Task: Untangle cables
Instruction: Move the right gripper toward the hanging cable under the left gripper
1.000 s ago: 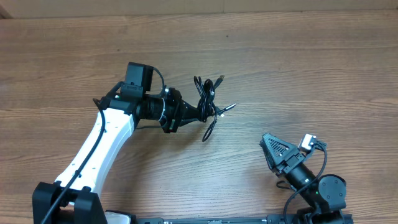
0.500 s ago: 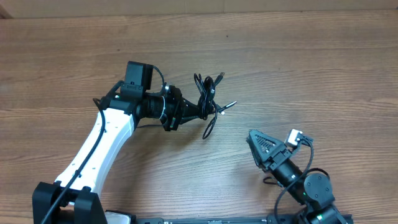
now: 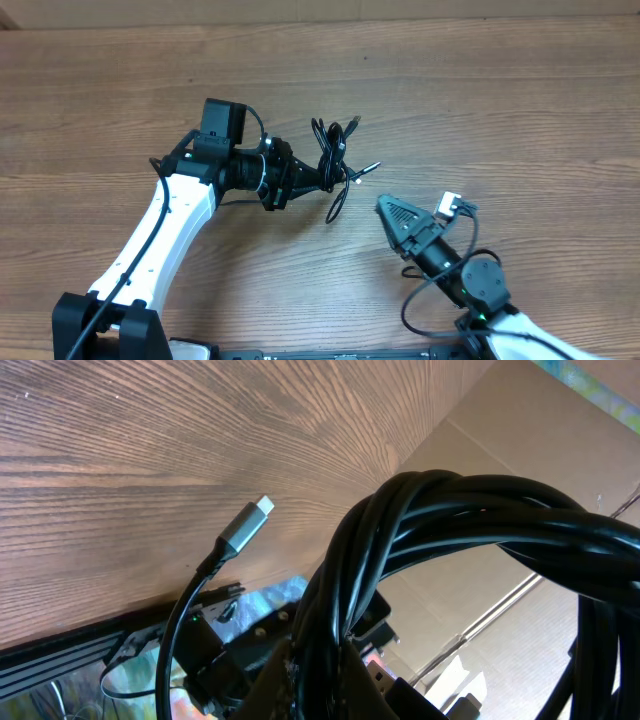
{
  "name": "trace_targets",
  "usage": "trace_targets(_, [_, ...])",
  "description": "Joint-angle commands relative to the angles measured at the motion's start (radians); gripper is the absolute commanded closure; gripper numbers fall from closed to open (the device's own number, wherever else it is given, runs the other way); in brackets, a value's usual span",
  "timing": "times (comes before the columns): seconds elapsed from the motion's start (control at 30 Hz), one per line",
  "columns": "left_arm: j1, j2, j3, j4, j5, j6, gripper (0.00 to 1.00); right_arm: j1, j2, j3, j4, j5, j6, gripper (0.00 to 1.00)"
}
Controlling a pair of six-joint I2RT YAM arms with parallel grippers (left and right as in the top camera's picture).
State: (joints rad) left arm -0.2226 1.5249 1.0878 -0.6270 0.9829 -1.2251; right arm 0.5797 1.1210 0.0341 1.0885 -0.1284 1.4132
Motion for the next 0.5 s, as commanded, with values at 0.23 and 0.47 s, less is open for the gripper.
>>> trace_targets(0.23, [0.01, -0.015, 0.021, 0.004, 0.002, 0.012, 0.96, 0.018, 0.237, 0.158, 0.125, -0.093, -0.008, 0.63])
trace_targets(0.47, [0.087, -0.015, 0.021, -0.012, 0.006, 0.017, 0.96, 0.018, 0.237, 0.158, 0.171, -0.097, -0.025, 0.63])
